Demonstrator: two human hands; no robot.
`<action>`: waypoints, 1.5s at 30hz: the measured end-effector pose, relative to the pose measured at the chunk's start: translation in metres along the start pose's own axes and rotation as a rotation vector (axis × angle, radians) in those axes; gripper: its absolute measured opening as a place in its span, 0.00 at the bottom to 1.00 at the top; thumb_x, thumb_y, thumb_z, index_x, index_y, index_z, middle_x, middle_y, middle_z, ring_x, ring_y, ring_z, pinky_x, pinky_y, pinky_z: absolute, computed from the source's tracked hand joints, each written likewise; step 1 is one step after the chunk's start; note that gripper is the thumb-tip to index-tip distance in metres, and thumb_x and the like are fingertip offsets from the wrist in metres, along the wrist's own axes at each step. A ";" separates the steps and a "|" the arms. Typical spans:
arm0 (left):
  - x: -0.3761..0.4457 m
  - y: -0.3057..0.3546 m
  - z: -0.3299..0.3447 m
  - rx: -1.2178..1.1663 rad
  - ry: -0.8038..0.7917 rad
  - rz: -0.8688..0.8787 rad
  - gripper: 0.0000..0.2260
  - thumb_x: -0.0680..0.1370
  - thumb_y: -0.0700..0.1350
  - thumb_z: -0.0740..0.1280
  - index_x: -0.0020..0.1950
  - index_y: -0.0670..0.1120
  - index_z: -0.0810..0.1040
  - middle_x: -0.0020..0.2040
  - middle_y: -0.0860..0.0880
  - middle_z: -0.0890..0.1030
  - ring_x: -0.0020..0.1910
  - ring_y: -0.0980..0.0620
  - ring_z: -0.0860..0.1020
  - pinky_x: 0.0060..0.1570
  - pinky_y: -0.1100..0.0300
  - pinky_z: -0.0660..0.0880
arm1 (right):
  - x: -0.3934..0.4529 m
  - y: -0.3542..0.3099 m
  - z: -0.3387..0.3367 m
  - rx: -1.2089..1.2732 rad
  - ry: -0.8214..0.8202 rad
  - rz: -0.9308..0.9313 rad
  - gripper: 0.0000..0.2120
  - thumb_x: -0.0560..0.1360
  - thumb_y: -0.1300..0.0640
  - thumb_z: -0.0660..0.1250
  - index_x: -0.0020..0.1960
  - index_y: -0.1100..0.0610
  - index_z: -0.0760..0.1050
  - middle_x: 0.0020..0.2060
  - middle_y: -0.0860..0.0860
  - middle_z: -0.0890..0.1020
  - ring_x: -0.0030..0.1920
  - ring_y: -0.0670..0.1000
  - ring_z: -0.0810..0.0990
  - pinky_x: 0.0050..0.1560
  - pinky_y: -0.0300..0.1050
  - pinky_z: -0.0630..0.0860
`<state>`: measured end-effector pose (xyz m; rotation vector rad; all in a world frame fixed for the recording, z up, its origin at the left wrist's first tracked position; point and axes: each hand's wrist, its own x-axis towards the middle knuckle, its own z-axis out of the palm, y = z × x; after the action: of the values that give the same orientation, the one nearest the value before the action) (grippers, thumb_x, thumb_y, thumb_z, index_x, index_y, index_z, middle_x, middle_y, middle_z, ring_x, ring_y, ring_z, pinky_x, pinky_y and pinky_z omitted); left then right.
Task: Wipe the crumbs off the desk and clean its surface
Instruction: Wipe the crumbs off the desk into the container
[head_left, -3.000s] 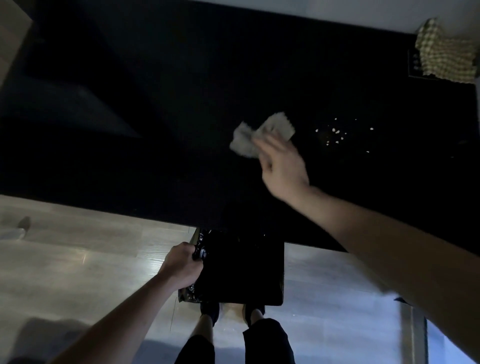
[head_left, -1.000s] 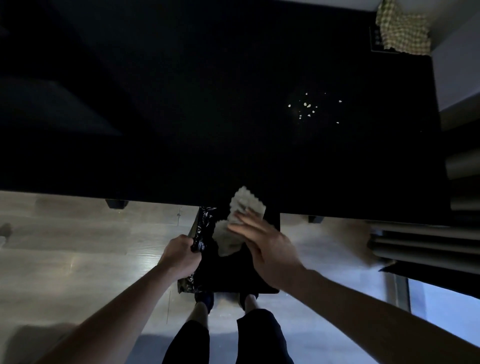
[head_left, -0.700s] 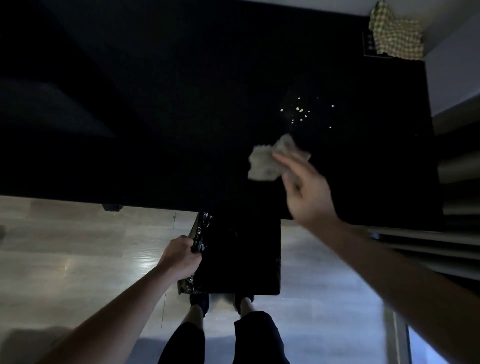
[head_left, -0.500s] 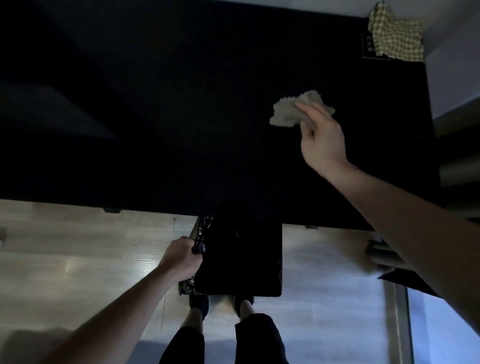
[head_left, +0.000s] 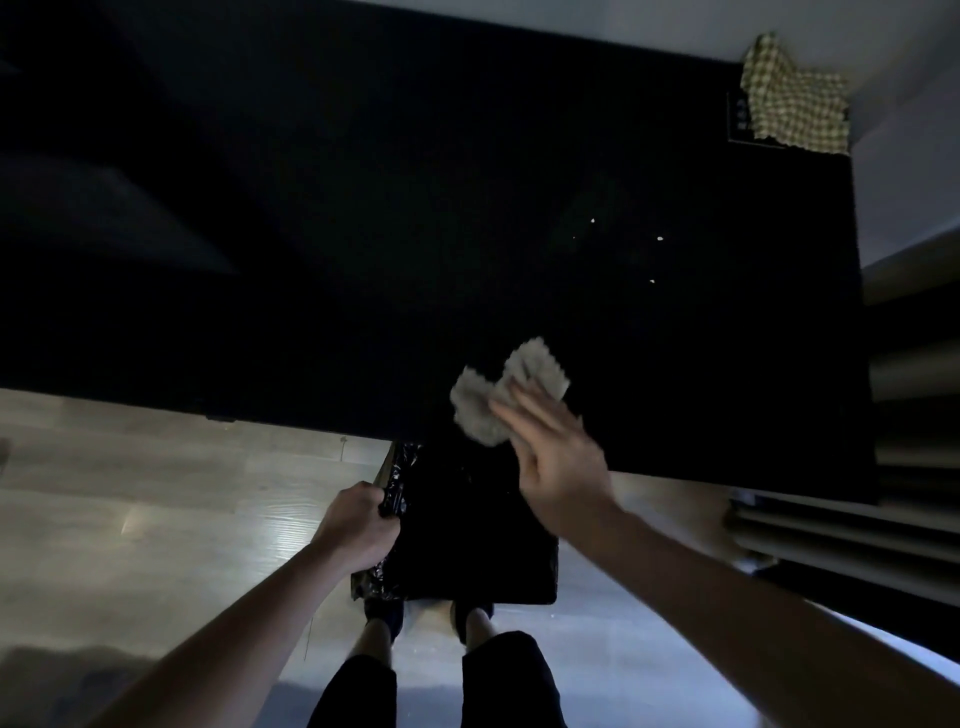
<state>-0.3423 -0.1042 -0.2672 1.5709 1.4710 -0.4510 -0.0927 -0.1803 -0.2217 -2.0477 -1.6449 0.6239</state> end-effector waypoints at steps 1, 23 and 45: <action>-0.001 0.001 0.000 0.007 -0.001 0.005 0.16 0.73 0.44 0.69 0.28 0.47 0.68 0.26 0.53 0.72 0.22 0.56 0.68 0.22 0.64 0.62 | -0.011 -0.008 0.001 0.032 -0.026 0.004 0.22 0.83 0.57 0.58 0.75 0.46 0.75 0.78 0.43 0.71 0.80 0.44 0.66 0.76 0.47 0.69; -0.007 0.005 0.010 -0.049 -0.025 -0.009 0.15 0.73 0.41 0.68 0.28 0.47 0.69 0.23 0.52 0.72 0.19 0.57 0.68 0.22 0.61 0.63 | 0.192 0.055 -0.062 -0.118 0.207 0.363 0.24 0.84 0.63 0.57 0.79 0.54 0.68 0.79 0.54 0.69 0.79 0.55 0.66 0.80 0.44 0.60; -0.007 -0.016 -0.003 -0.045 -0.020 -0.044 0.14 0.72 0.40 0.68 0.27 0.45 0.70 0.25 0.53 0.73 0.22 0.56 0.70 0.22 0.62 0.64 | 0.061 -0.030 -0.034 0.356 0.144 0.186 0.21 0.83 0.63 0.64 0.73 0.47 0.77 0.73 0.45 0.77 0.73 0.37 0.70 0.71 0.27 0.62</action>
<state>-0.3591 -0.1075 -0.2660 1.4975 1.4934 -0.4548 -0.0841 -0.1161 -0.1809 -1.9417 -1.1753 0.7520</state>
